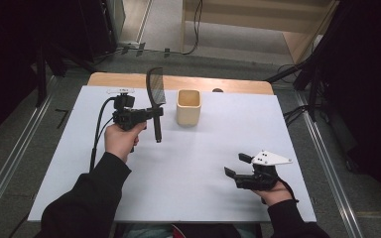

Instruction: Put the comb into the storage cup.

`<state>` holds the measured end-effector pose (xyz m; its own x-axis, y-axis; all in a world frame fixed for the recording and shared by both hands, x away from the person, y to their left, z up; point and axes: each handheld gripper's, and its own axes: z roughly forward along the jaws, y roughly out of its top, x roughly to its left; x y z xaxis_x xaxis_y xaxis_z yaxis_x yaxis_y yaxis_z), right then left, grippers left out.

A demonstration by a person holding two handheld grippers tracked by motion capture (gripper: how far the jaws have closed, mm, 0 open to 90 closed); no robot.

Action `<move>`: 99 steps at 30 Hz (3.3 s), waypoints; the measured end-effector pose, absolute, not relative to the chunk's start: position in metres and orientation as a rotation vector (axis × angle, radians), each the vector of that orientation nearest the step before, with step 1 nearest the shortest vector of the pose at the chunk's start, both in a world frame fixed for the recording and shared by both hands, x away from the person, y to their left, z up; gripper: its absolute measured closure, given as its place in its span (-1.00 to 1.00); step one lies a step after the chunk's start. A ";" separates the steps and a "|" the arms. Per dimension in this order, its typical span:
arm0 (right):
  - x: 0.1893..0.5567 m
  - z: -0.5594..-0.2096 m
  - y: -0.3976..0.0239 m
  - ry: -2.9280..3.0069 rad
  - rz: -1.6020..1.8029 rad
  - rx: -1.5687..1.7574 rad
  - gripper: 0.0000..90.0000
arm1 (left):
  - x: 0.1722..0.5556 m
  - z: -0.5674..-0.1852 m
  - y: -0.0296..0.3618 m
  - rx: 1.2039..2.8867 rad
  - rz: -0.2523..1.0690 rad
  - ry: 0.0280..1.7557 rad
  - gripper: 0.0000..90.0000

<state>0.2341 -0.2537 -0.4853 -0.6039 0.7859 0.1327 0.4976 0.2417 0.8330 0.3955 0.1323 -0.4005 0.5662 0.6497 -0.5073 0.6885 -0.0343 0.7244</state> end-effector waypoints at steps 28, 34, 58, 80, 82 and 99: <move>0.235 -0.483 -0.254 2.205 1.288 1.194 -0.52 | 0.421 -0.385 0.097 1.724 -0.086 1.033 0.62; 0.235 -0.483 -0.255 2.209 1.286 1.204 -0.52 | 0.428 -0.380 0.090 1.721 -0.090 1.028 0.62; 0.236 -0.481 -0.257 2.202 1.295 1.217 -0.52 | 0.456 -0.353 0.071 1.727 -0.056 0.988 0.62; 0.236 -0.480 -0.256 2.201 1.305 1.204 -0.52 | 0.487 -0.341 0.051 1.742 0.016 0.982 0.62; 0.236 -0.480 -0.256 2.202 1.304 1.204 -0.52 | 0.490 -0.342 0.051 1.737 0.017 0.988 0.62; 0.237 -0.480 -0.255 2.211 1.315 1.198 -0.52 | 0.504 -0.357 0.044 1.712 0.059 0.988 0.62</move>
<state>0.2370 -0.2548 -0.4799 -0.6060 0.7814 0.1489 0.5038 0.2322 0.8320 0.5042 0.0444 -0.3572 0.6502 0.6310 -0.4232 0.5765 -0.0471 0.8157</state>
